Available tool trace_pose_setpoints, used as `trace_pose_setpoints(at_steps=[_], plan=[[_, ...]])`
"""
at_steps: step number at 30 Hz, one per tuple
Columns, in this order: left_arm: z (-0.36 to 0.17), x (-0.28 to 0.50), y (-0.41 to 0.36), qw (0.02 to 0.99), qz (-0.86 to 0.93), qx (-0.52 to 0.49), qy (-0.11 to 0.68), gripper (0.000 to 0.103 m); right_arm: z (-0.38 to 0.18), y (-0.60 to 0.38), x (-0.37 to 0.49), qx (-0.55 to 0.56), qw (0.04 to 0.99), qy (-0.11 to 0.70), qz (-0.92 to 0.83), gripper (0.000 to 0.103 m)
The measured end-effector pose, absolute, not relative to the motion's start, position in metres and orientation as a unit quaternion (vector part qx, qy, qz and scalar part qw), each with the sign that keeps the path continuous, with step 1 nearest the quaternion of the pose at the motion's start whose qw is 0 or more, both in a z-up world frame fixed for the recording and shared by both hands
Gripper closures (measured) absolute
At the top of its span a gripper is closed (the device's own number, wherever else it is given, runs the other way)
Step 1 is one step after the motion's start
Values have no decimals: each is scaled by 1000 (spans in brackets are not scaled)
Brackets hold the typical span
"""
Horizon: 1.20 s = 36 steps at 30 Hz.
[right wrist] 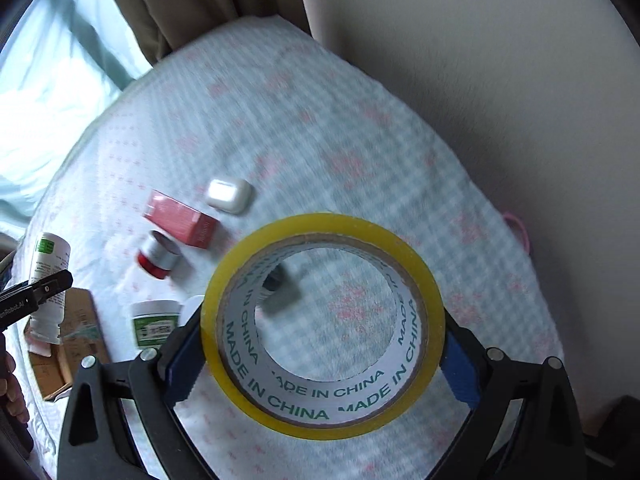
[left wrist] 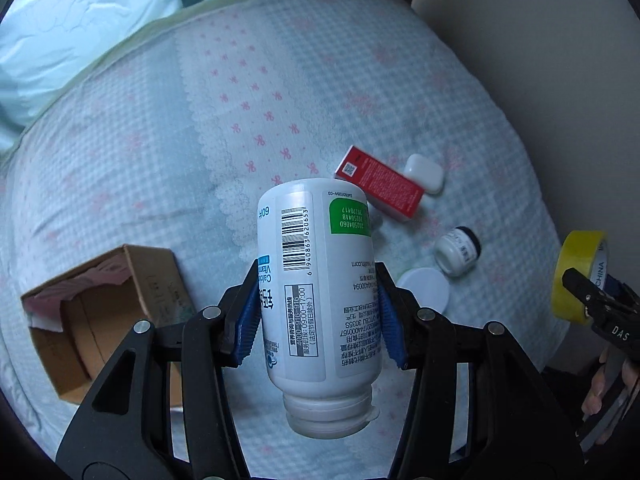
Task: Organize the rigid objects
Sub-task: 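Carry the bottle and tape roll to the box and release both inside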
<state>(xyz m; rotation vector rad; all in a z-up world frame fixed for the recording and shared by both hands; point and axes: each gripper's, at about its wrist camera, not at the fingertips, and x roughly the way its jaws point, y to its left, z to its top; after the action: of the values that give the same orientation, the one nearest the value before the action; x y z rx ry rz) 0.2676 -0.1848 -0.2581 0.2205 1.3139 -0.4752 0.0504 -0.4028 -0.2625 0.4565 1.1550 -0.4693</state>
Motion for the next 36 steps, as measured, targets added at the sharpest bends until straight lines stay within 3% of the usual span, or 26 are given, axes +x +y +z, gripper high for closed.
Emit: trace_pose_setpoints(at_steps=[10,20,28,36], plan=[[-150,230,-89,821,-162,21,547,55,-155,-318,78,146,844,507,-96,5],[-117,211,78,842,-107,-3,529,55,-122,-152,130,88,857,508,-2,5],[-147,256,192,822,-121,20,556,56,-159,-47,180,137,827,544,-17,5],[-235,319,232,783,-151,49,601,56,-229,27,239,102,803,587,-13,5]])
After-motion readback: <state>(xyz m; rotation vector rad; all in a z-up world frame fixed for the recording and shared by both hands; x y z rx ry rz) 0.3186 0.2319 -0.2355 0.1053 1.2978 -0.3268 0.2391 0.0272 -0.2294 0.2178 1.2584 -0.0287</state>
